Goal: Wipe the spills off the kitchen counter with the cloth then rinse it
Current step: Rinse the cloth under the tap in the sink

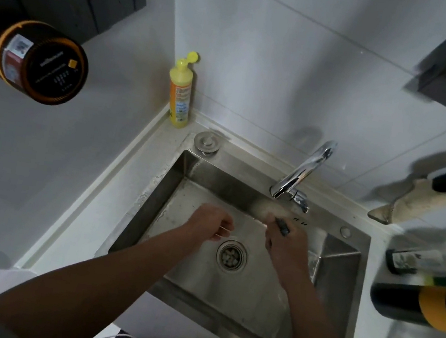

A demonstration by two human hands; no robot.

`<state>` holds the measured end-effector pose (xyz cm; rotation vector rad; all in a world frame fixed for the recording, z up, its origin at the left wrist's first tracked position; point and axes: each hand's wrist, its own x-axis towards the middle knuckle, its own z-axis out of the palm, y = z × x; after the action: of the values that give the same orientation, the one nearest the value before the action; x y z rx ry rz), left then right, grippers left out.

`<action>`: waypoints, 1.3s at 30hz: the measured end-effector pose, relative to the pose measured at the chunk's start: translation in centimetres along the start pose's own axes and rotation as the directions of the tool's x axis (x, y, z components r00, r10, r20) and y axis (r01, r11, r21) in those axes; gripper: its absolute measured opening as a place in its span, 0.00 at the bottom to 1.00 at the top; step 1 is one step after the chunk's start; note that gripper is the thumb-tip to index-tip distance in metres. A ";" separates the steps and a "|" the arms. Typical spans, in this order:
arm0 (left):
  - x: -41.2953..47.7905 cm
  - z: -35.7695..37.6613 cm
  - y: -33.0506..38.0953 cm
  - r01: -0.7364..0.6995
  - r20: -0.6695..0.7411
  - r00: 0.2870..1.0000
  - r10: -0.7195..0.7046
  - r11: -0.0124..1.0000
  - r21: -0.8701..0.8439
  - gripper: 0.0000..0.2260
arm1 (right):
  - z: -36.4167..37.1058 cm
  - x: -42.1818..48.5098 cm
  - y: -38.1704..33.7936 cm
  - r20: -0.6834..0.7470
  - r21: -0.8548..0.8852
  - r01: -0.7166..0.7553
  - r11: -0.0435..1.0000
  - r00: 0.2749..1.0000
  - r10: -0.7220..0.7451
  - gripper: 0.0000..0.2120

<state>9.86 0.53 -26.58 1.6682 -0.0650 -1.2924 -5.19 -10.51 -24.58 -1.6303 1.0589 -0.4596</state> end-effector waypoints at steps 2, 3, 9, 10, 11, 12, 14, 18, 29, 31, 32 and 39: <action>-0.3 0.2 0.3 -0.050 0.016 0.999 0.049 0.998 0.034 0.08 | 0.6 0.5 0.5 -0.016 -0.056 -0.042 0.998 0.999 0.041 0.25; -0.5 0.3 0.5 -0.077 0.027 0.997 0.076 0.996 0.055 0.08 | 1.1 0.8 0.8 -0.011 -0.081 -0.056 0.995 0.998 0.055 0.27; -1.1 0.8 0.2 -0.166 0.052 0.986 0.161 0.978 0.126 0.10 | 3.7 2.1 4.2 0.038 -0.371 0.003 0.929 0.999 0.012 0.28; -1.1 0.8 0.1 -0.165 0.047 0.986 0.160 0.977 0.136 0.10 | 3.9 2.2 4.8 0.056 -0.432 0.023 0.901 0.998 0.002 0.27; -1.1 0.7 0.0 -0.163 0.044 0.986 0.158 0.976 0.147 0.10 | 4.1 2.2 5.2 0.073 -0.490 0.034 0.871 0.997 0.002 0.27; -1.1 0.7 -0.1 -0.160 0.045 0.987 0.155 0.975 0.155 0.10 | 4.3 2.3 5.5 0.096 -0.543 0.048 0.839 0.995 0.005 0.27; -1.3 0.7 -0.1 -0.174 0.069 0.984 0.165 0.972 0.155 0.10 | 4.5 2.2 5.6 0.161 -0.618 0.108 0.779 0.987 -0.009 0.27; -2.1 0.4 0.4 -0.219 0.194 0.966 0.171 0.941 0.258 0.13 | 4.1 1.2 4.8 0.228 -0.662 0.149 0.734 0.974 0.008 0.24; -5.1 1.1 3.7 -0.505 0.248 0.856 0.454 0.625 0.596 0.04 | -0.5 -3.1 -0.2 0.139 -0.563 0.232 0.793 0.973 -0.185 0.20; -5.6 1.3 4.3 -0.552 0.247 0.816 0.523 0.576 0.603 0.02 | -1.6 -3.8 -0.5 0.113 -0.494 0.167 0.853 0.985 -0.128 0.18; -5.9 1.4 4.5 -0.581 0.256 0.793 0.553 0.559 0.592 0.01 | -2.2 -4.2 -0.6 0.128 -0.496 0.124 0.860 0.989 -0.070 0.17; -9.0 3.9 6.3 -0.803 0.469 0.585 0.662 0.387 0.454 0.05 | -5.0 -6.9 -4.8 0.141 -0.267 0.112 0.957 0.987 -0.076 0.11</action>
<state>6.07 -0.18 -15.54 1.6678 -1.3978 -0.7186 -10.65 -7.64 -16.97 -1.9359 0.9827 -0.2720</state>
